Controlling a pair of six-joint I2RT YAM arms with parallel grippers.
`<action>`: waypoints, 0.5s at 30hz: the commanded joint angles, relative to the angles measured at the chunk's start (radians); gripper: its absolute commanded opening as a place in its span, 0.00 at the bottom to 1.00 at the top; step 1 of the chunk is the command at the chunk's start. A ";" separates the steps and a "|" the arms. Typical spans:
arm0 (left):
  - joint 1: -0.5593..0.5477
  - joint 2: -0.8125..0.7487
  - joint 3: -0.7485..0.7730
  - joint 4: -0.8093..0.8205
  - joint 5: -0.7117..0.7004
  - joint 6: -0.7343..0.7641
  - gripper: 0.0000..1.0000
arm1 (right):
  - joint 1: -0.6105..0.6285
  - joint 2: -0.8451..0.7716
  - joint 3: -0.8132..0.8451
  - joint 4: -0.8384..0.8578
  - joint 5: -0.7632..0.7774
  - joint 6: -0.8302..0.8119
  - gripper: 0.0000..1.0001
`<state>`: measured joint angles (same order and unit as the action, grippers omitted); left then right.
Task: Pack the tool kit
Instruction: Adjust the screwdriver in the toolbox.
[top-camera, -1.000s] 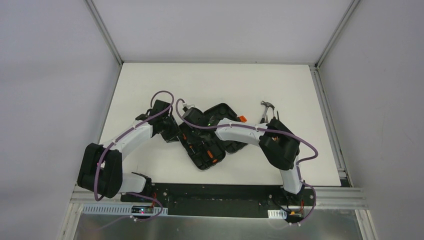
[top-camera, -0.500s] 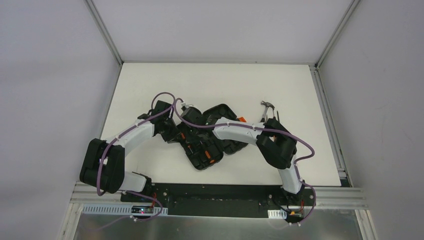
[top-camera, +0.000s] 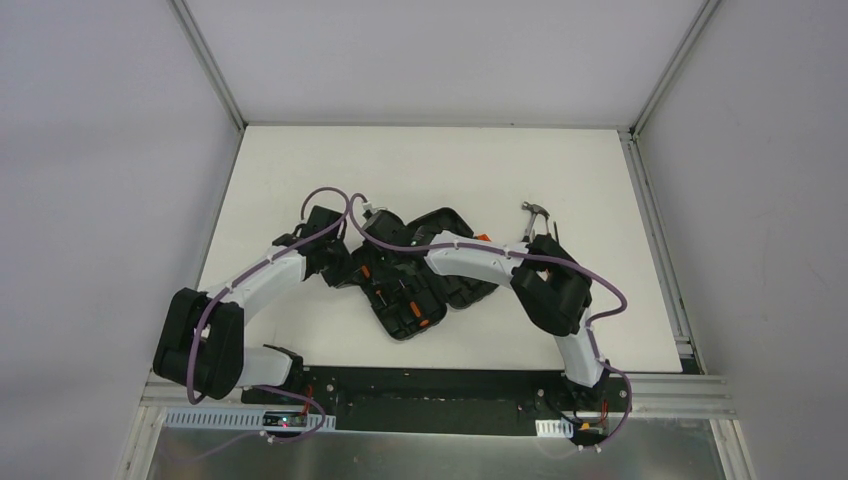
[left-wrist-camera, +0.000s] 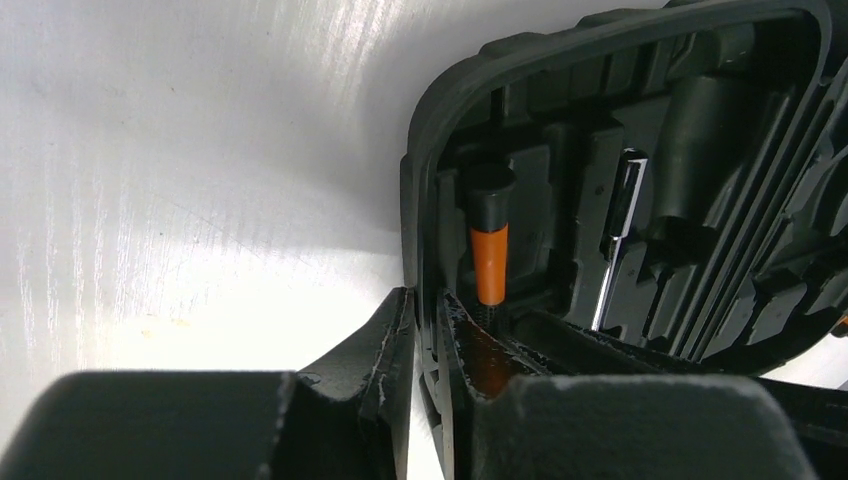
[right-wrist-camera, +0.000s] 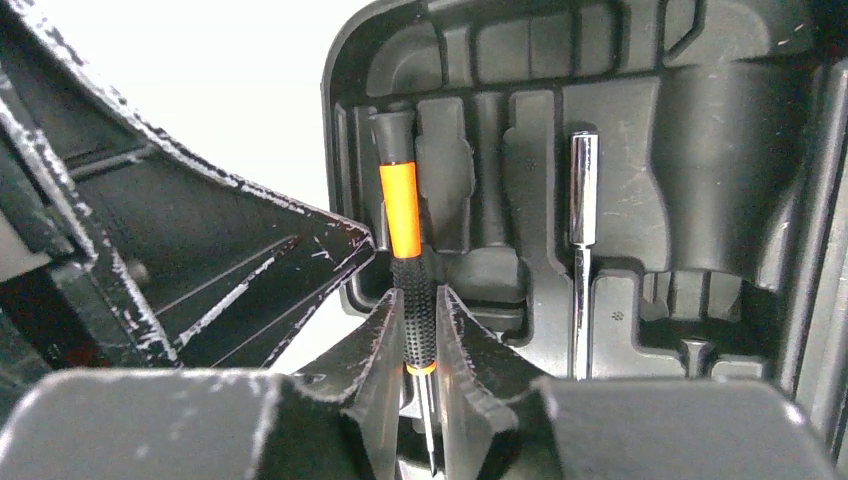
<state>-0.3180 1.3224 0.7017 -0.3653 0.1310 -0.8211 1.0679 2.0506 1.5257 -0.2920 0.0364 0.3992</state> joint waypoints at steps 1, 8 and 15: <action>-0.023 -0.047 -0.012 -0.020 0.002 -0.004 0.12 | -0.002 -0.090 -0.002 -0.026 0.008 -0.030 0.23; -0.023 -0.081 0.000 -0.036 -0.006 0.001 0.14 | 0.013 -0.187 -0.076 -0.100 0.049 -0.030 0.28; -0.023 -0.145 0.014 -0.062 -0.047 0.007 0.22 | 0.057 -0.211 -0.156 -0.141 0.035 0.001 0.28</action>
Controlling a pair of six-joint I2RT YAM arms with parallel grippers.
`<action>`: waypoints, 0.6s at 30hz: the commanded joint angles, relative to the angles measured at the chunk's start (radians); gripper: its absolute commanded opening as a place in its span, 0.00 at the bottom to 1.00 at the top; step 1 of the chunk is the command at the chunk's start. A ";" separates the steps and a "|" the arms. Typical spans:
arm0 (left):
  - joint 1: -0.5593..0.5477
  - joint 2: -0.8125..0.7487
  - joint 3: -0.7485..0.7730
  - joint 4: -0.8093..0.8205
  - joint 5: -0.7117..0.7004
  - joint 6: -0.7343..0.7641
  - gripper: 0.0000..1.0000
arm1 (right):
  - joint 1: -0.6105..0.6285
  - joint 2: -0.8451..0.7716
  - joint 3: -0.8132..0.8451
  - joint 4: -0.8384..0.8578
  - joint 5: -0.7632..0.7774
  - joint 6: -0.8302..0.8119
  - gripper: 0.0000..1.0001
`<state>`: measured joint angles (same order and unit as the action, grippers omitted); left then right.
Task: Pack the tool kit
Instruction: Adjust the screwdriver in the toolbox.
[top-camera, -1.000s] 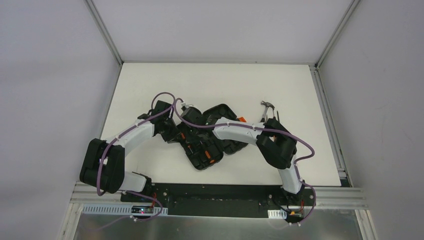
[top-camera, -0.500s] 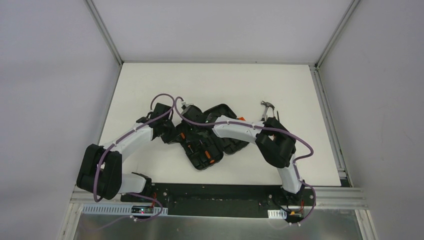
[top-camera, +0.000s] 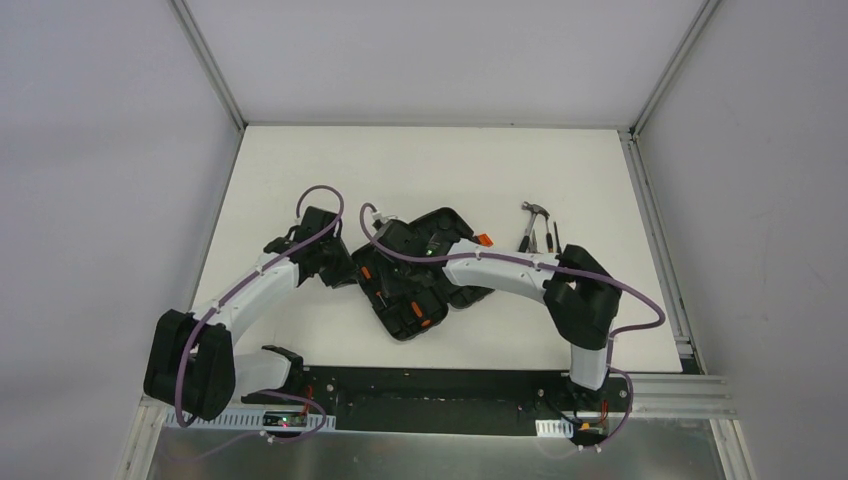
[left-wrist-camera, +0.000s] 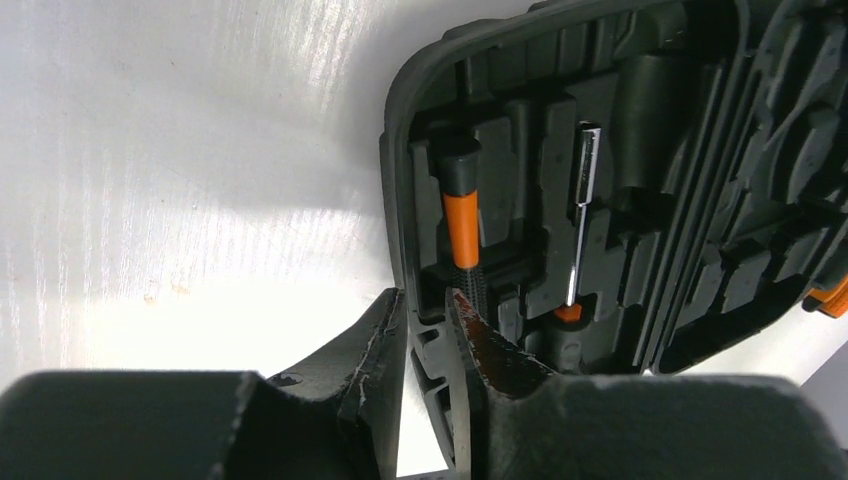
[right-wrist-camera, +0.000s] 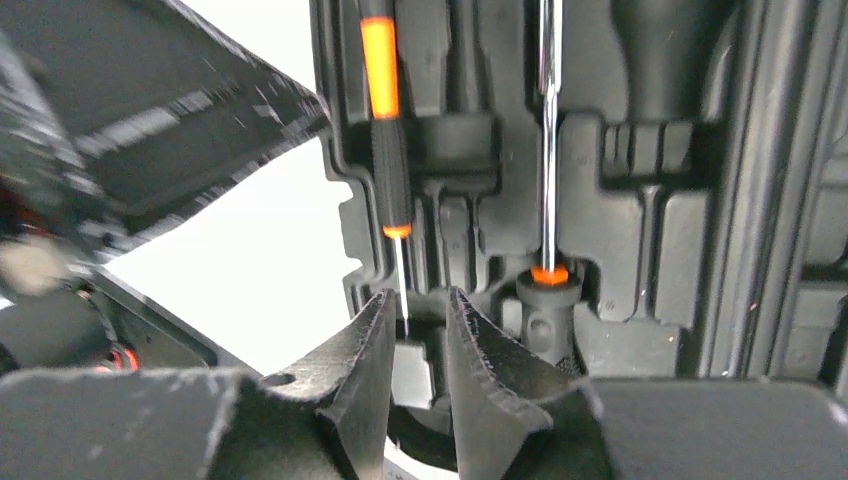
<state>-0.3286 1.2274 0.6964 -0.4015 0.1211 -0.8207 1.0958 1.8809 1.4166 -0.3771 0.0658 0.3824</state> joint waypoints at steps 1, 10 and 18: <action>-0.012 -0.050 0.019 -0.026 -0.043 0.007 0.23 | 0.033 -0.039 -0.057 -0.056 0.002 0.024 0.28; -0.002 -0.067 0.025 -0.048 -0.067 0.017 0.25 | 0.049 0.000 -0.061 -0.043 -0.009 0.037 0.27; 0.005 -0.091 0.024 -0.065 -0.084 0.023 0.25 | 0.052 0.017 -0.038 -0.054 -0.028 0.030 0.25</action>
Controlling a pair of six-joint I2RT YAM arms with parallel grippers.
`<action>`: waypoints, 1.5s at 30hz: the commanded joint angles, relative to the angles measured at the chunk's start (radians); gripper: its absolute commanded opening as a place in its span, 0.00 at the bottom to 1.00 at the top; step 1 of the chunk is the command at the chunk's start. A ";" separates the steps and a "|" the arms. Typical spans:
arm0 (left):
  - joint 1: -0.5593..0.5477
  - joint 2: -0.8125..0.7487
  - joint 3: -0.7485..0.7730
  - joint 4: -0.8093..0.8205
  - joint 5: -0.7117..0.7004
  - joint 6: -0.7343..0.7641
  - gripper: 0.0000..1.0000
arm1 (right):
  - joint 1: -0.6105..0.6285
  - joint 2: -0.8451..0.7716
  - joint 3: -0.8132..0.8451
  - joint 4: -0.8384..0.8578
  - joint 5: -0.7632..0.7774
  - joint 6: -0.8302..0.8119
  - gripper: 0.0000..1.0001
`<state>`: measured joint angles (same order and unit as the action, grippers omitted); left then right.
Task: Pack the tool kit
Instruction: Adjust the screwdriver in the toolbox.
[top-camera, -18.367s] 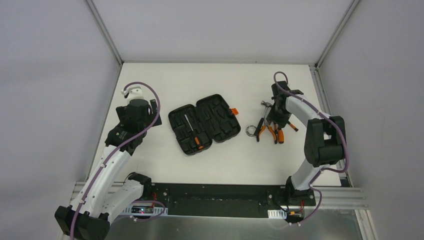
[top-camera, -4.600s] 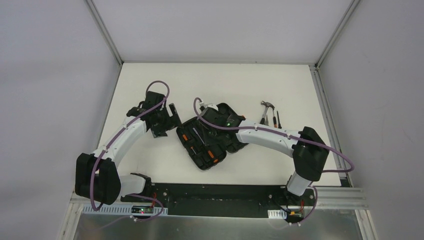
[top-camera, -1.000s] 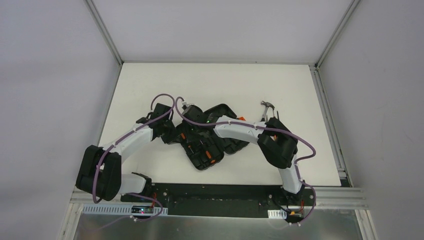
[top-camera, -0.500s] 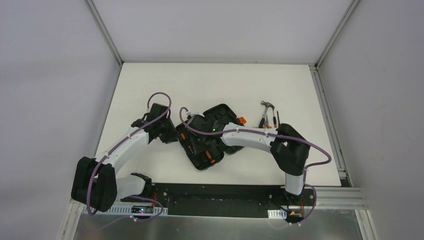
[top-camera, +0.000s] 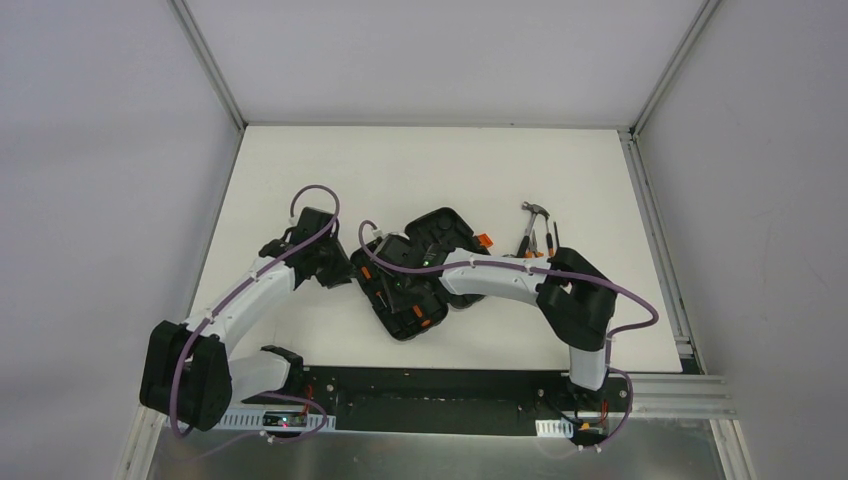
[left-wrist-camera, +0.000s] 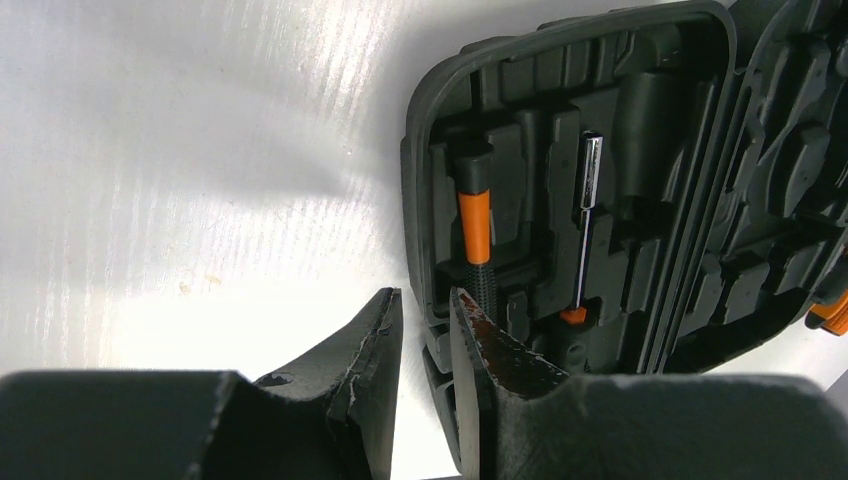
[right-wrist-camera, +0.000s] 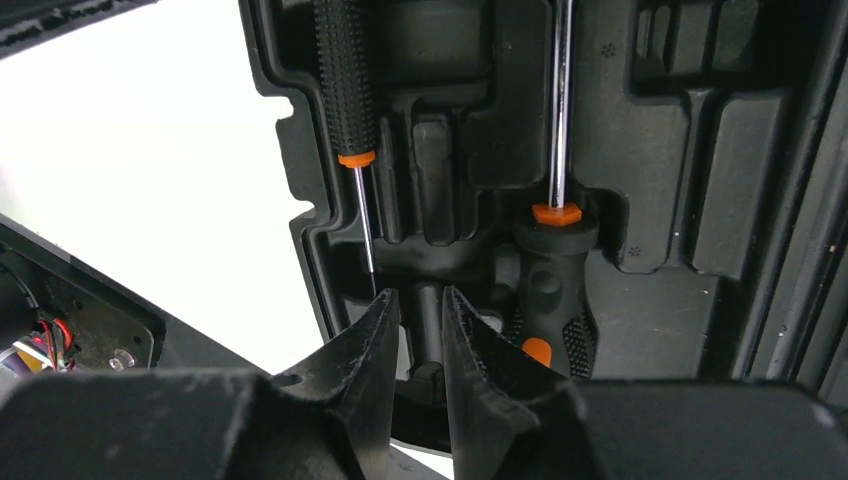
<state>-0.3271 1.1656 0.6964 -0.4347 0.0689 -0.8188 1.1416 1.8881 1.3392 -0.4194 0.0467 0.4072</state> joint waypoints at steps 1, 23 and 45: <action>0.005 -0.031 0.025 -0.033 -0.033 0.023 0.25 | 0.006 0.011 0.041 -0.022 -0.006 0.006 0.25; 0.033 -0.258 0.051 -0.137 -0.241 0.067 0.26 | 0.032 0.020 0.057 -0.068 -0.058 -0.019 0.12; 0.034 -0.284 0.047 -0.156 -0.266 0.076 0.27 | 0.033 0.063 0.134 -0.053 0.025 -0.035 0.09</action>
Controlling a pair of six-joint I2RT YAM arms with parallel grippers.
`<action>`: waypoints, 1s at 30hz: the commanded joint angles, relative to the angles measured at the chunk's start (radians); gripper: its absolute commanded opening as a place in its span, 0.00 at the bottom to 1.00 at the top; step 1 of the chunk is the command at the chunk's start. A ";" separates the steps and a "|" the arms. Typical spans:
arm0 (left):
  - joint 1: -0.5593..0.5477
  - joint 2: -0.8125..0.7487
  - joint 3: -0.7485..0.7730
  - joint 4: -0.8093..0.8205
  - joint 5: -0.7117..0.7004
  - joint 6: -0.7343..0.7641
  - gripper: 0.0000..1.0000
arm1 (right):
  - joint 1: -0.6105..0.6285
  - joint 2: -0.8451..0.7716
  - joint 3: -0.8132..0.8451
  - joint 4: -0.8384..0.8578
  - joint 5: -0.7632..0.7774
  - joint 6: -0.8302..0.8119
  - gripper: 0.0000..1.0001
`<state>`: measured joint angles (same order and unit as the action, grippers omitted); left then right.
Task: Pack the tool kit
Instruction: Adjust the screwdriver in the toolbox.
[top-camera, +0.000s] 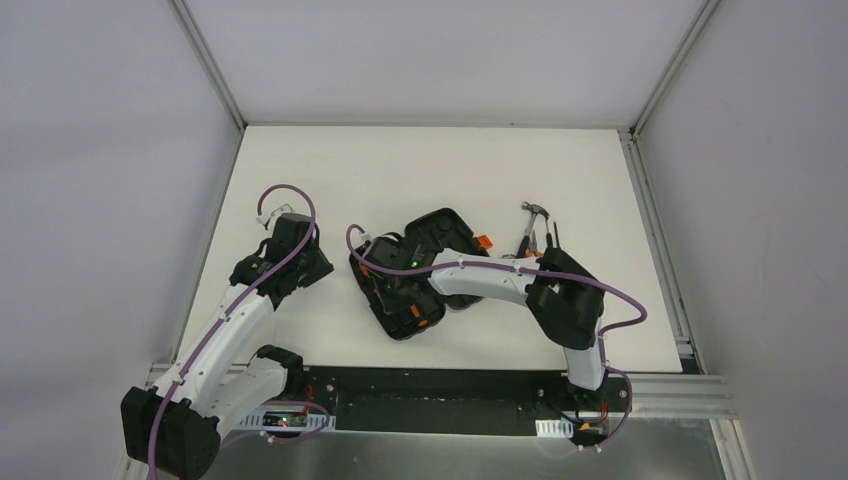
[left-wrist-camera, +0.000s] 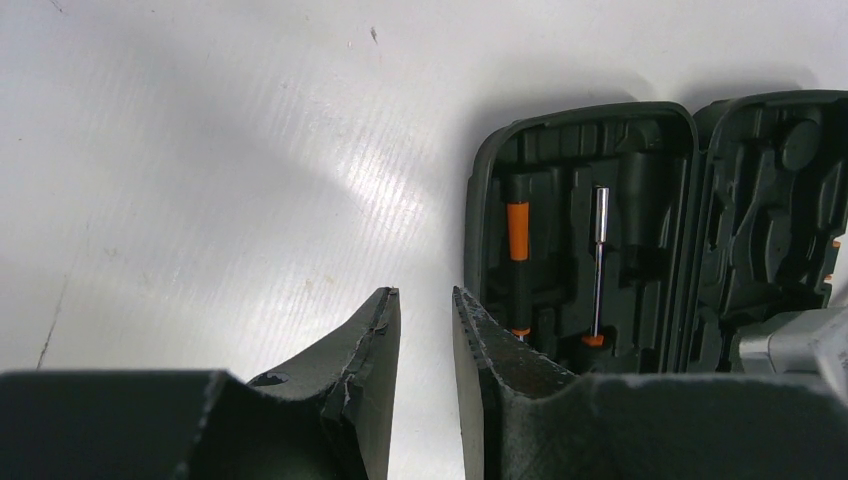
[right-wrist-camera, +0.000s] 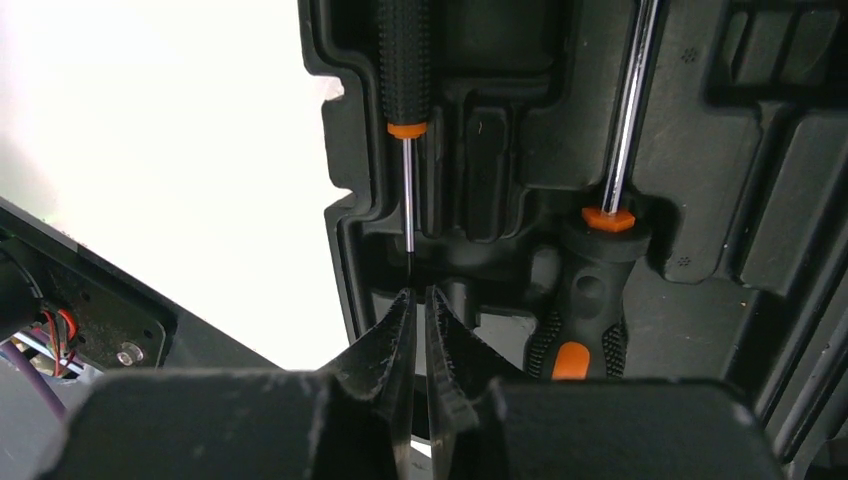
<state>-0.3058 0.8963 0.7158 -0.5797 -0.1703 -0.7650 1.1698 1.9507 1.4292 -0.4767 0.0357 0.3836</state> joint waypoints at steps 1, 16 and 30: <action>0.013 -0.015 0.027 -0.011 -0.024 0.021 0.27 | 0.004 0.001 0.047 0.004 0.038 -0.012 0.09; 0.012 -0.018 0.018 -0.011 -0.012 0.019 0.27 | 0.004 0.031 0.069 0.019 0.054 -0.012 0.09; 0.012 -0.018 0.014 -0.011 -0.011 0.020 0.27 | 0.000 -0.013 0.055 0.040 0.104 -0.024 0.12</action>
<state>-0.3058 0.8932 0.7158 -0.5816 -0.1696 -0.7647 1.1694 1.9774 1.4605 -0.4442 0.1032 0.3790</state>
